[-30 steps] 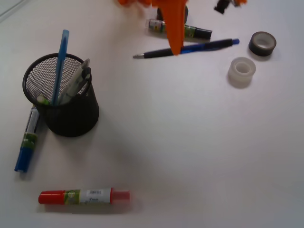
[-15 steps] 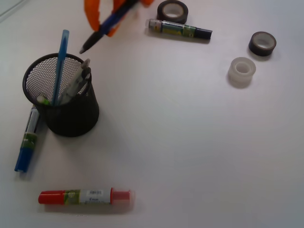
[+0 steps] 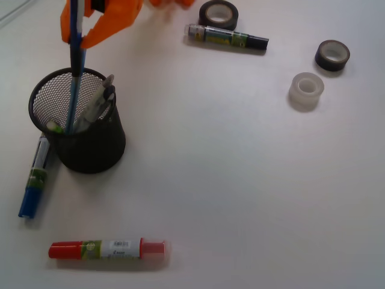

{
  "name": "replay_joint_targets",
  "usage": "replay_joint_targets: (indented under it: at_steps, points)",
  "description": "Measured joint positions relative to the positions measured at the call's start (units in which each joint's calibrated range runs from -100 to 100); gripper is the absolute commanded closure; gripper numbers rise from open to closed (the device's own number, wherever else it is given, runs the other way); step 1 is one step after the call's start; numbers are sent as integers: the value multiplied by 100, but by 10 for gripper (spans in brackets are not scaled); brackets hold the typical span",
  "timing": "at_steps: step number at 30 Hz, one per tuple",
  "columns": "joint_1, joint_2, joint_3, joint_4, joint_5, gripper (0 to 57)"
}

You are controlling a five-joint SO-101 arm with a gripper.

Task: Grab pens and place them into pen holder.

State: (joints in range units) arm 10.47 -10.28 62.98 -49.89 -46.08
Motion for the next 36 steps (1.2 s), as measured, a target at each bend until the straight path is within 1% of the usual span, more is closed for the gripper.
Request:
replay_joint_targets:
  at_steps: [1,2,5,8,11,14,18,20,21,23,25,27,29,30,32,36]
  points:
    - [-7,244,9,-320,-54,566]
    - [-22,470,18,-596,-93,546]
    - [-104,1037,18,-1305,-161,443]
    - [-111,1307,18,-1633,-166,371]
    - [-141,1350,18,-1702,-171,343]
    - [-192,1350,-9,-1711,-39,340]
    - [-185,1202,-386,-1503,474,343]
    - [-237,906,-602,-1123,864,345]
    - [-363,584,-737,-700,1260,345]
    - [-540,261,-836,-320,1665,348]
    - [-622,-383,-845,510,2188,389]
    - [-703,-1106,-854,1564,2657,465]
    - [-829,-1751,-854,2635,3018,554]
    - [-836,-2082,-836,3179,3165,575]
    - [-821,-2770,-692,4216,3409,566]
    - [-747,-4051,-252,6151,3707,571]
